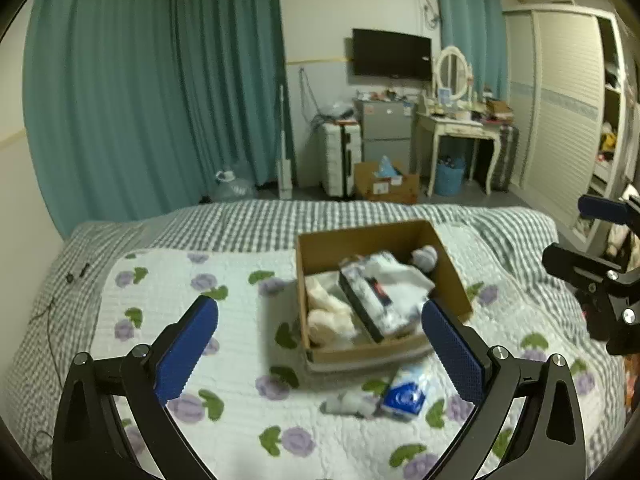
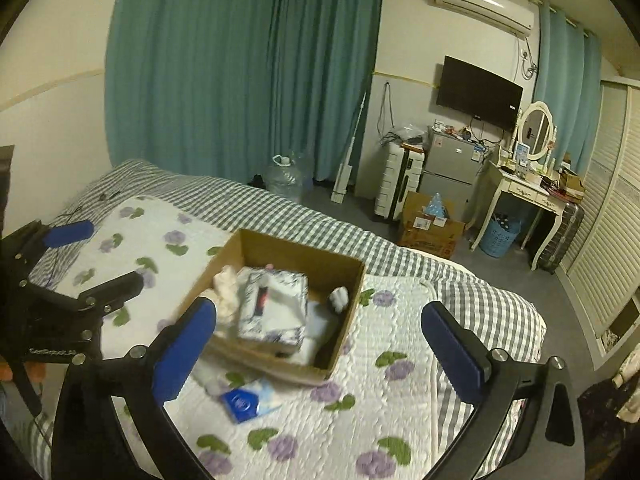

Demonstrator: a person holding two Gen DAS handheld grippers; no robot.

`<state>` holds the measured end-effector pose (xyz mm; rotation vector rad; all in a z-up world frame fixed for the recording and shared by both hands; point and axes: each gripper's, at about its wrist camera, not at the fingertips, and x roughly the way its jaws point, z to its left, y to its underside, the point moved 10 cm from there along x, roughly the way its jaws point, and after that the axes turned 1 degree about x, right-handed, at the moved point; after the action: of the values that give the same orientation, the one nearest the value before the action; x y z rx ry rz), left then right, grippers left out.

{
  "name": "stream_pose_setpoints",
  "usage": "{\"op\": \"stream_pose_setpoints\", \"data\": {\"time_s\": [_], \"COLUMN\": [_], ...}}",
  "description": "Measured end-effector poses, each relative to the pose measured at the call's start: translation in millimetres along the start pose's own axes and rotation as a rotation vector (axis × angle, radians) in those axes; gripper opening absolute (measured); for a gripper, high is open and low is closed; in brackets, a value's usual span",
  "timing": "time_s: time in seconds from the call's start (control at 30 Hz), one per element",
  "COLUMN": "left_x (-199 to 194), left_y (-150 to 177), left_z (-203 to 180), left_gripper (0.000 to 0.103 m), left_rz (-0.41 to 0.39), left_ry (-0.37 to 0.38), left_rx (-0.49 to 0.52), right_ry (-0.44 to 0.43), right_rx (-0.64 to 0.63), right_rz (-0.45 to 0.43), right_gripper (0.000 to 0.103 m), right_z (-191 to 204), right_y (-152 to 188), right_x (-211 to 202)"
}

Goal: Organize soft objects
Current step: 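Carry the bundle and cream cloth into the box and open both grippers, then grasp the small white bottle with the left gripper while the right grasps the blue tissue pack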

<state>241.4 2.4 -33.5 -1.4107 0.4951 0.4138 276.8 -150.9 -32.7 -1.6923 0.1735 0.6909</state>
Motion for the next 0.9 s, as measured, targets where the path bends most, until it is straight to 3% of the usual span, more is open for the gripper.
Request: {"op": "stream_pose_setpoints", "data": {"time_s": [0.17,0.33,0.47,0.67,0.9], "left_x": [7.5,44.0,79.6,131.3,135.5], "left_y": [26.4,59.5,85.7,149.5,161.6], "left_z": [1.6,7.0,13.6,22.8,23.5], "left_gripper": [0.103,0.103,0.103,0.103,0.103], "left_rz": [0.016,0.077,0.108,0.262,0.287], "left_ry": [-0.035,-0.048,-0.085,-0.074,-0.053], "left_rx": [0.012,-0.042,-0.062,-0.083,-0.111], "right_ry": [-0.021,-0.059,-0.056,-0.099,-0.177], "right_rx": [-0.005,0.041,0.038,0.021,0.008], "right_rz": [0.036,0.137,0.166,0.218,0.353], "right_gripper": [0.103,0.103,0.103,0.103,0.103], "right_z": [16.1,23.6,29.3,43.0,58.9], "right_y": [29.9,71.9,97.5,142.6,193.8], "right_x": [4.3,50.5,95.8,142.4,177.4]}}
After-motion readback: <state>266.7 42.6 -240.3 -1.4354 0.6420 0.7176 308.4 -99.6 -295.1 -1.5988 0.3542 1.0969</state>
